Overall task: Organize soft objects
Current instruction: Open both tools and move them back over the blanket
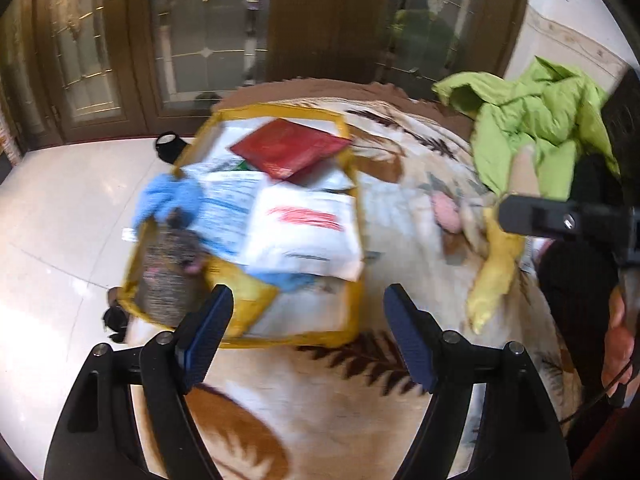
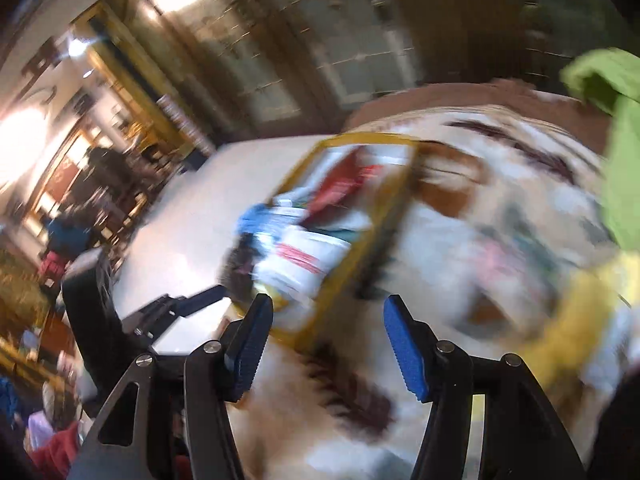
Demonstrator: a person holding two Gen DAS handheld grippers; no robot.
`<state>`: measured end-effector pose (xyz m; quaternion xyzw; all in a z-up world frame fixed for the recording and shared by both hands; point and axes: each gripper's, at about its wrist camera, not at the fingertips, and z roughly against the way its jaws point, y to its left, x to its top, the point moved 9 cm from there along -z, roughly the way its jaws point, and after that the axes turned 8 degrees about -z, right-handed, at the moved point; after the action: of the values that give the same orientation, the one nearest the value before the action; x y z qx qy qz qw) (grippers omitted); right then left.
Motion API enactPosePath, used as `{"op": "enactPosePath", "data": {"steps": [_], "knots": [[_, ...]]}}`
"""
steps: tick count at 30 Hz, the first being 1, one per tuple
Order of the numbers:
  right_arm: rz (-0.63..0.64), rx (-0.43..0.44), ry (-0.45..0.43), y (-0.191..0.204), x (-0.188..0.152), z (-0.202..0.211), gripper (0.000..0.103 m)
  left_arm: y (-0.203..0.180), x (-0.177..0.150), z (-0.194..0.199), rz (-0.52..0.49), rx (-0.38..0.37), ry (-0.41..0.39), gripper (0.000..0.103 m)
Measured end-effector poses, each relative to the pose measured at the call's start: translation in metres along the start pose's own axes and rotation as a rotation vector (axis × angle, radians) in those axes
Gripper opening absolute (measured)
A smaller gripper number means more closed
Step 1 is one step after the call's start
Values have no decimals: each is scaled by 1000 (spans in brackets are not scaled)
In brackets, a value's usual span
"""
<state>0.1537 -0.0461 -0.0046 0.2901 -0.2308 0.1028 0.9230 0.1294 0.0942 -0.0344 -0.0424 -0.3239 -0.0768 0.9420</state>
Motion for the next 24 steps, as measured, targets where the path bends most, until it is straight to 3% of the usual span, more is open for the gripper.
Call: {"op": "enactPosePath", "data": {"steps": [9, 24], "knots": [[-282, -68, -67, -119, -37, 60, 63, -73, 7, -28, -59, -89, 32, 77], [-489, -69, -82, -167, -41, 52, 64, -136, 14, -61, -150, -130, 70, 77]]}}
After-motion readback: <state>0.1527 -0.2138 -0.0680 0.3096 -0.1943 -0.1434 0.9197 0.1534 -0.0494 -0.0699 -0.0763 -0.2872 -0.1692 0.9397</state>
